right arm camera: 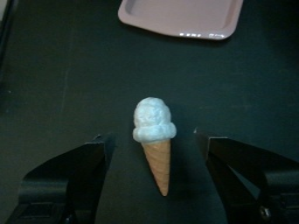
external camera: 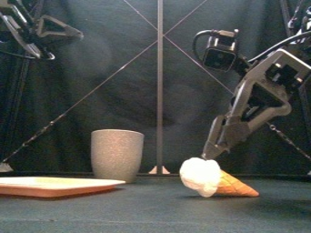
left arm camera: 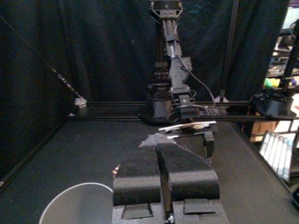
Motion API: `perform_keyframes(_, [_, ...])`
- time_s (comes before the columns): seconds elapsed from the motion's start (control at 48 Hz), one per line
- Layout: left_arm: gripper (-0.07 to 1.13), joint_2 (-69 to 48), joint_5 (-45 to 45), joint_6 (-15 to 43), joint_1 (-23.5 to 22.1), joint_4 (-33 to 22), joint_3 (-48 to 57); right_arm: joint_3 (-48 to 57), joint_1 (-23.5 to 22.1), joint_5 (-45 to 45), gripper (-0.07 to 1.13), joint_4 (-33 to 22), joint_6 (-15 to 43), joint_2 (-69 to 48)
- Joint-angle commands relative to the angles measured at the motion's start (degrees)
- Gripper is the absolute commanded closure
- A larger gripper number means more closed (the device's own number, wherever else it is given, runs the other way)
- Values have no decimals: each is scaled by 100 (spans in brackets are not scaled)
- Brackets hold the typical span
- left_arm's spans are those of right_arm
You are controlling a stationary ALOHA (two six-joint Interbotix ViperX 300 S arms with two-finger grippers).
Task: Pick the ice cream then place it on the pink plate
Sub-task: Pick the ice cream
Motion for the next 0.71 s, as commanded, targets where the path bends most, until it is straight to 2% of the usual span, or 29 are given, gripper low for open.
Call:
perform_keyframes(0.021, [109,18,-18,9,-9,9,-79,-193,26,35,2,26,-9,88])
perform_keyframes(0.312, [109,18,-18,9,-18,9,-79,-492,97,211,5,-35,-18,457])
perform_keyframes(0.417, [109,9,-18,9,-9,0,-97,-527,105,272,10,-44,-9,554])
perform_keyframes(0.542, [109,-35,-18,9,-9,0,-79,-624,132,404,28,-53,-9,668])
perform_keyframes(0.708, [109,-70,-18,9,-9,0,-62,-817,97,606,61,-79,-26,659])
